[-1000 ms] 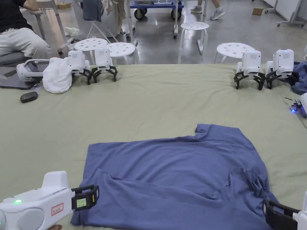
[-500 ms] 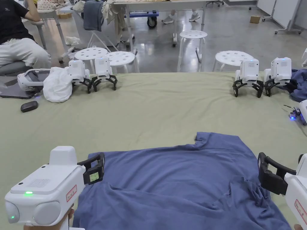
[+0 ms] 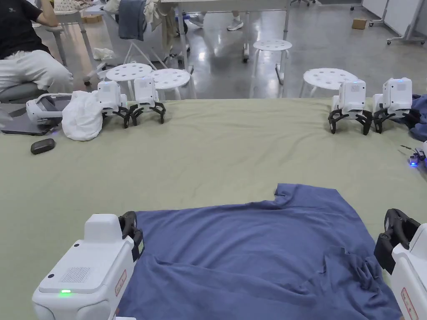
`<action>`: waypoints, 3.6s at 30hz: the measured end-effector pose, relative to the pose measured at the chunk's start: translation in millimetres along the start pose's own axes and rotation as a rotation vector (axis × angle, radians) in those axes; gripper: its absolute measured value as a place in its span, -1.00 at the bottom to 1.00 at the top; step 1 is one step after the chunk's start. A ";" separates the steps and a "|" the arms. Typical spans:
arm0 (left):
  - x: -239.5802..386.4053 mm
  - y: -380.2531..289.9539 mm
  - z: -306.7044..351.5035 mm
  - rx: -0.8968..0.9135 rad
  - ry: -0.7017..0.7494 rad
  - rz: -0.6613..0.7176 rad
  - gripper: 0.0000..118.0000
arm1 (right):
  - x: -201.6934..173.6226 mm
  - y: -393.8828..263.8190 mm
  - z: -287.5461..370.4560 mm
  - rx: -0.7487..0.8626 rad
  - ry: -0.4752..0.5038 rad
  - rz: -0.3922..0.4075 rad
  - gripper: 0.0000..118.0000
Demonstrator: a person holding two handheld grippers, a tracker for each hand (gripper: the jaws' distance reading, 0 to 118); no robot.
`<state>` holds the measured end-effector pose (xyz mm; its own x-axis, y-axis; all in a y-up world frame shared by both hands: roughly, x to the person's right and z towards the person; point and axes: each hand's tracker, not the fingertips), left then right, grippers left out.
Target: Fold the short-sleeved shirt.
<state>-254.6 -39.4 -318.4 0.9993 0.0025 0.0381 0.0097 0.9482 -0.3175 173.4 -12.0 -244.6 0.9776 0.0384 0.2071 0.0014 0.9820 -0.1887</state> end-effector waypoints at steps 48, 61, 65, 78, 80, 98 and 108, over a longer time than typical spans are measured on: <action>-82.2 -16.2 -288.7 -0.737 0.010 0.100 0.61 | -24.4 -27.6 -124.1 -0.176 0.031 0.050 -0.92; -66.5 -13.4 -283.3 -0.745 -0.071 0.047 -0.98 | -17.8 -23.7 -155.6 -0.213 0.056 0.007 -0.92; -60.7 0.1 -262.8 -0.666 -0.098 0.033 -0.98 | -9.5 -12.6 -198.2 -0.278 0.077 -0.031 -0.92; -51.8 26.4 -205.2 -0.560 -0.119 0.006 -0.98 | 3.3 -31.4 -347.1 -0.608 0.083 -0.085 -0.50; -52.0 25.9 -202.8 -0.563 -0.117 0.005 -0.98 | 3.2 -37.8 -351.6 -0.630 0.073 -0.059 0.05; -55.7 20.4 -205.2 -0.581 -0.124 0.021 -0.98 | 6.4 -69.5 -371.3 -0.770 0.078 -0.001 -0.66; -62.7 20.8 -193.1 -0.577 -0.103 0.038 -0.98 | 10.6 -36.4 -321.0 -0.622 0.157 0.005 -0.89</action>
<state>-310.0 -81.1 -510.3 0.9909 0.0914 0.0993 0.0213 0.6207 -0.7838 251.4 -106.7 -543.7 0.9970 -0.0310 0.0704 0.0723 0.6891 -0.7210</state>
